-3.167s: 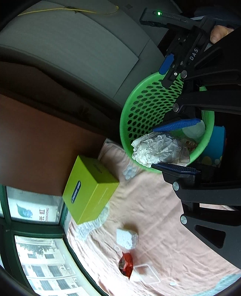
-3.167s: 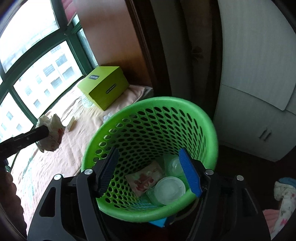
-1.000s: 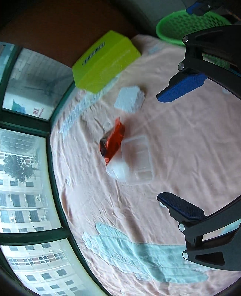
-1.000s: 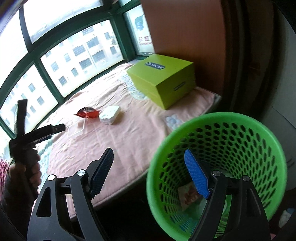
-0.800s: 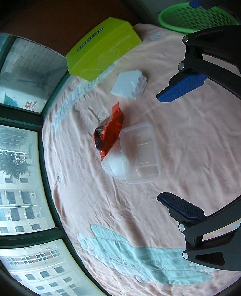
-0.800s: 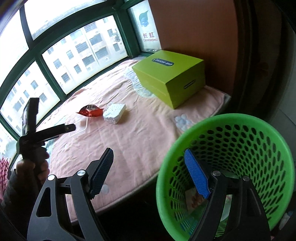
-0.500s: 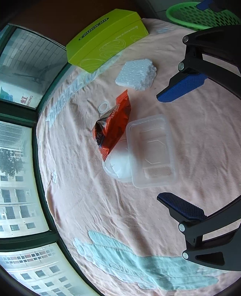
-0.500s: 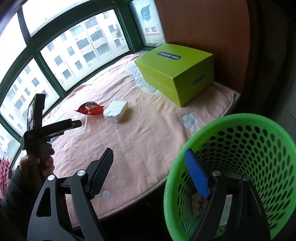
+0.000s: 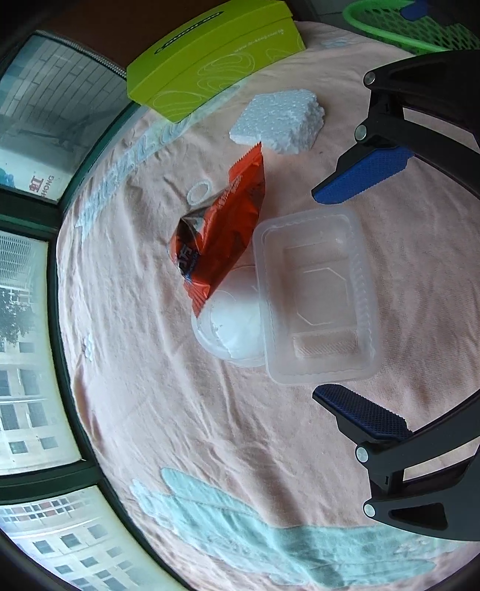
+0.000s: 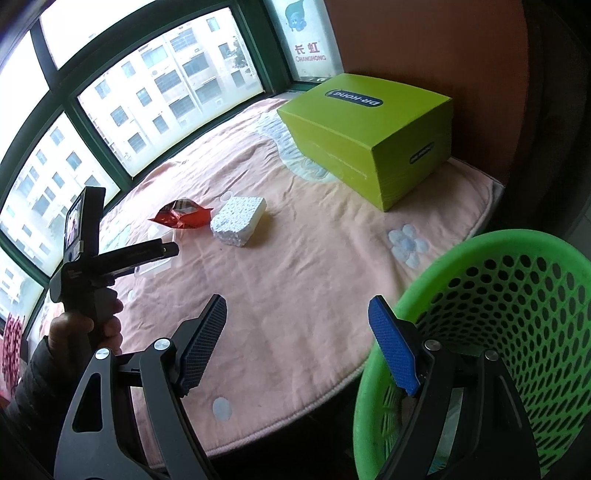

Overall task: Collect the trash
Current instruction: 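Grasp the clear rectangular plastic tray with the left tool and lift it, then grasp the white foam block with right tool while left holds the tray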

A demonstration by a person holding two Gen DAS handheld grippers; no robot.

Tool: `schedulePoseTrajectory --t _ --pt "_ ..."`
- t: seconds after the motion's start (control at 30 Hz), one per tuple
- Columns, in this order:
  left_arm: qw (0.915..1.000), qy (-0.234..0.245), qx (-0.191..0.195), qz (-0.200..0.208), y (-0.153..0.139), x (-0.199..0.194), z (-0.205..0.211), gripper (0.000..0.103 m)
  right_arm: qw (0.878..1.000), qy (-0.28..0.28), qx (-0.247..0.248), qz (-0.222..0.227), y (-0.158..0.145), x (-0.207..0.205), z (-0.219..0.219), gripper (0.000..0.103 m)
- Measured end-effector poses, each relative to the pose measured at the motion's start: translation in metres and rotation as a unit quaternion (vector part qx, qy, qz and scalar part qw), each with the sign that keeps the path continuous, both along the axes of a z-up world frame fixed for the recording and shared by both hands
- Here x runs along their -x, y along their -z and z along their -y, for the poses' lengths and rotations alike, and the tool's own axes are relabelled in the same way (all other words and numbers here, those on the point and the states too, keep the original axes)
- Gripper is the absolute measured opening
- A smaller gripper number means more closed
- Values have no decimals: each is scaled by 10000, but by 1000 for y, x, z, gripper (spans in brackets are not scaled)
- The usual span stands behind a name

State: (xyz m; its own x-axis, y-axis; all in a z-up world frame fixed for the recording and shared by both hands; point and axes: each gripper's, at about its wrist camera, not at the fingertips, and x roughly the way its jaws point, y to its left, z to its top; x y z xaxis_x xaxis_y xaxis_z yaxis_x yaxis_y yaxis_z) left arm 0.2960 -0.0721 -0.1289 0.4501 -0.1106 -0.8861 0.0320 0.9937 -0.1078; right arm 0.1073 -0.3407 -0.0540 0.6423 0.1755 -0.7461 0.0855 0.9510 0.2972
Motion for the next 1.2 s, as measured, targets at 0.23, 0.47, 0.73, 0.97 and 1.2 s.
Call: schedulePoseTrajectory --t 0.23,0.47,0.73,0.97,1.2 --pt "9999 19 166 21 2 1 -6 86 10000 -34 -5 -48 3 -11 -7 79" --pt "9995 54 222 196 -15 17 -23 86 9997 -210 85 -45 1 -36 -25 79" --pt "9987 -57 318 397 -41 38 -55 86 9985 -488 188 -129 8 -79 -55 79" --pt "9976 -105 425 532 -52 56 -75 86 9977 -535 302 -293 21 -116 -76 79" --pt "9968 -173 541 565 -54 66 -89 86 9976 -352 253 -539 44 -151 -83 79"
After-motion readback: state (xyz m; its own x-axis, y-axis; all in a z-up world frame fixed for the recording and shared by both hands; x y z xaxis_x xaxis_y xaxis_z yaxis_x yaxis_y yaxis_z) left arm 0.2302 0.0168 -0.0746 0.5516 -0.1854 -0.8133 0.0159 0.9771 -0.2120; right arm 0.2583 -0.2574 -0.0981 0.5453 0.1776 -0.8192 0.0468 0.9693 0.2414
